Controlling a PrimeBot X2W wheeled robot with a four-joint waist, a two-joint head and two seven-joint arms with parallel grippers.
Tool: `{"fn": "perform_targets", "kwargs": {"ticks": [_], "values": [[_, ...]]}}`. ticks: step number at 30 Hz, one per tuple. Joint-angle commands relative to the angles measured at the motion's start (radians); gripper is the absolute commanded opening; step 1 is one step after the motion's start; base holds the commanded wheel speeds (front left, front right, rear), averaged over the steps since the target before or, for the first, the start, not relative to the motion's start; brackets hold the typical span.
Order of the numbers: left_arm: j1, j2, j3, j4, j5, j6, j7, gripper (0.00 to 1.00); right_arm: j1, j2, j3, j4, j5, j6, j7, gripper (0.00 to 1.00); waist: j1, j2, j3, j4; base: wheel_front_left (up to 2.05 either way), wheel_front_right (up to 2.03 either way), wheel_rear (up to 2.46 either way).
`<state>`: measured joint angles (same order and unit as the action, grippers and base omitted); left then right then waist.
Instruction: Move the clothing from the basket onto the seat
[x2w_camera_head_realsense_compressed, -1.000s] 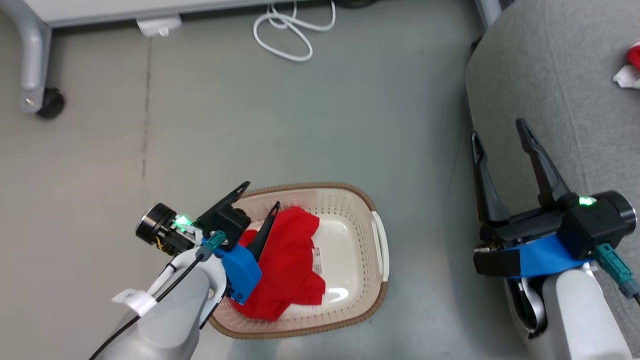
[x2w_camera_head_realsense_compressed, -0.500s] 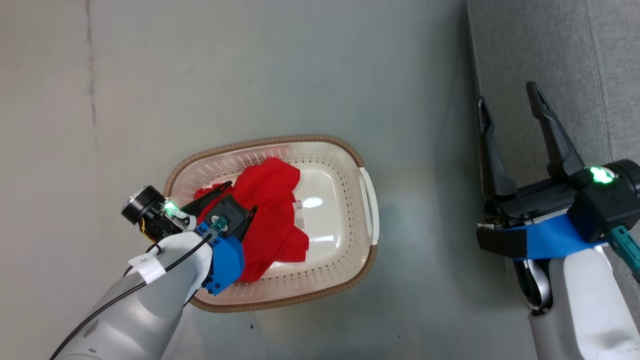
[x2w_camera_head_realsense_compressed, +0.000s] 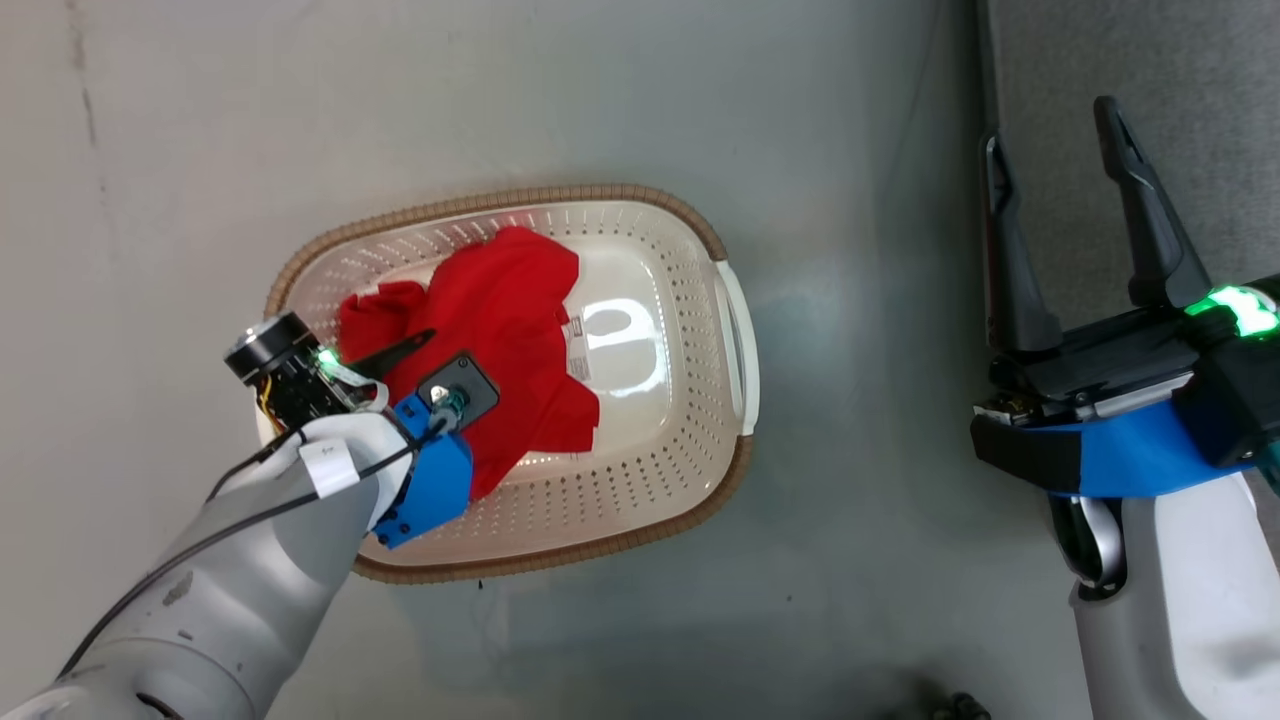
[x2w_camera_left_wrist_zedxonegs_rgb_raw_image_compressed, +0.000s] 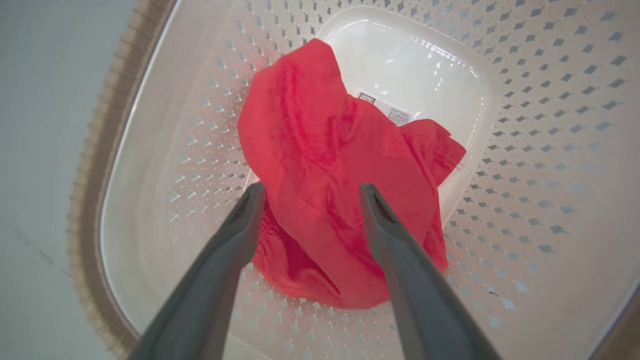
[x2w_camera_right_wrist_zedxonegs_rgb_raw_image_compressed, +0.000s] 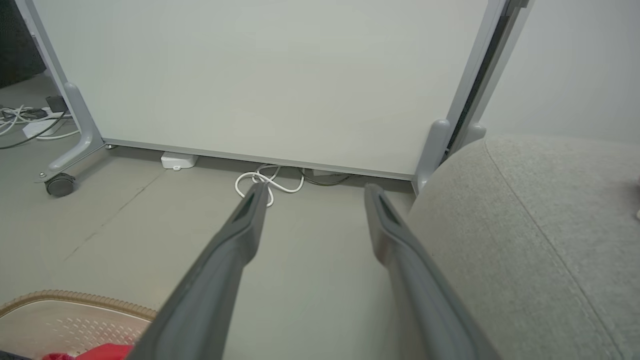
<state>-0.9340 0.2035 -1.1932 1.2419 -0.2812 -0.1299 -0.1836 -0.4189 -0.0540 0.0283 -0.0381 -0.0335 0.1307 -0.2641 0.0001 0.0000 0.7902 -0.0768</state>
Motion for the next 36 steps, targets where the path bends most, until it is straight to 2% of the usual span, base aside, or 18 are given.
{"fn": "perform_targets", "kwargs": {"ticks": [1,13,27,28,30,36], "values": [[-0.023,0.003,-0.006,0.005,-0.006,-0.001,0.009,1.00,-0.016,0.001,-0.004,-0.007,-0.005,0.000,0.000,1.00,-0.0001,0.0000,0.026,0.000,0.00,0.00,0.00],[-0.102,0.009,-0.054,0.034,-0.068,-0.001,0.137,1.00,-0.028,0.003,-0.019,-0.047,-0.014,0.000,0.000,1.00,-0.0001,0.0000,0.138,-0.010,0.00,0.00,0.00],[-0.164,-0.009,-0.075,0.043,-0.080,-0.001,0.192,1.00,-0.029,0.004,-0.025,-0.087,-0.009,0.000,0.000,1.00,-0.0001,0.0000,0.217,-0.021,0.00,0.00,0.00],[-0.165,-0.008,-0.076,0.044,-0.077,-0.001,0.200,0.82,-0.028,0.004,-0.026,-0.089,-0.009,0.000,0.000,1.00,-0.0001,0.0000,0.220,-0.022,0.00,0.00,0.00],[-0.169,-0.002,-0.078,0.045,-0.067,-0.001,0.198,0.00,-0.027,0.004,-0.027,-0.092,-0.008,0.000,0.000,1.00,-0.0001,0.0000,0.226,-0.023,0.00,0.00,0.00],[-0.172,-0.002,-0.083,0.046,-0.053,-0.001,0.189,0.00,-0.035,0.004,-0.027,-0.087,-0.004,0.000,0.000,1.00,-0.0001,0.0000,0.228,-0.022,0.00,0.00,0.00]]}}
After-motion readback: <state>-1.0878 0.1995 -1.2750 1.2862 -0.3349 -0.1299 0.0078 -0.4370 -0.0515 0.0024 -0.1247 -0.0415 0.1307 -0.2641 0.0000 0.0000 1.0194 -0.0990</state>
